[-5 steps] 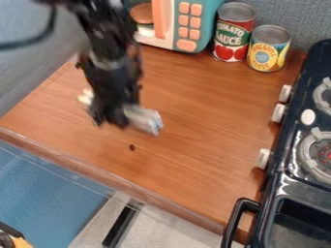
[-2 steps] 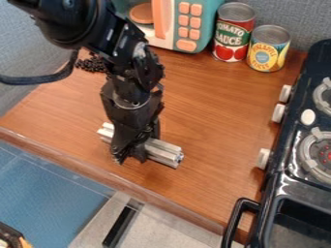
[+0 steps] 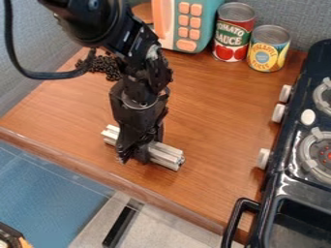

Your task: Sweep into pile

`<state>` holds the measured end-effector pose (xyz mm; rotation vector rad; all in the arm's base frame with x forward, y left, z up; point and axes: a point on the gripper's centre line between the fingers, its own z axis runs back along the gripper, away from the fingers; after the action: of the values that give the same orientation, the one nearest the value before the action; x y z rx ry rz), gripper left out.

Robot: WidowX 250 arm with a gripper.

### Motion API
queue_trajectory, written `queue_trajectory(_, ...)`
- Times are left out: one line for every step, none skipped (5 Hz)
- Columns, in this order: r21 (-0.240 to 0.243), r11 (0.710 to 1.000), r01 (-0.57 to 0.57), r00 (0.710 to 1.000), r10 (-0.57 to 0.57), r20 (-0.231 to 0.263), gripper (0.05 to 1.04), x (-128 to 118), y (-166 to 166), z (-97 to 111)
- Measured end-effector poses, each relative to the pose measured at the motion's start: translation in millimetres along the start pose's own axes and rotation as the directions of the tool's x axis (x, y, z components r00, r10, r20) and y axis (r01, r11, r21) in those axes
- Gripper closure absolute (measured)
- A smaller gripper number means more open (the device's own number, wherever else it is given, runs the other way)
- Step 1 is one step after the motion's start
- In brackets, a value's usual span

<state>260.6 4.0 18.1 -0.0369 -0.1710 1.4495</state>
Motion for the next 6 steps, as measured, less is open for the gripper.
queue_trajectory(0.011, 0.999, 0.049, 0.998, -0.049, 0.025, 0.301, 4, -1, -1)
queue_trajectory(0.028, 0.995, 0.098, 0.995, -0.098, 0.025, 0.08, 5, 2, 2)
queue_trajectory(-0.018, 0.993, 0.117, 0.993, -0.116, 0.034, 0.076, 6, -2, 22)
queue_trajectory(0.019, 0.986, 0.166, 0.986, -0.167, 0.007, 0.083, 4, -4, 35)
queue_trajectory(0.056, 0.955, 0.293, 0.956, -0.292, -0.022, 0.083, 4, -10, 49)
queue_trajectory(0.069, 0.952, 0.297, 0.955, -0.296, -0.026, 0.083, 4, -8, 50)
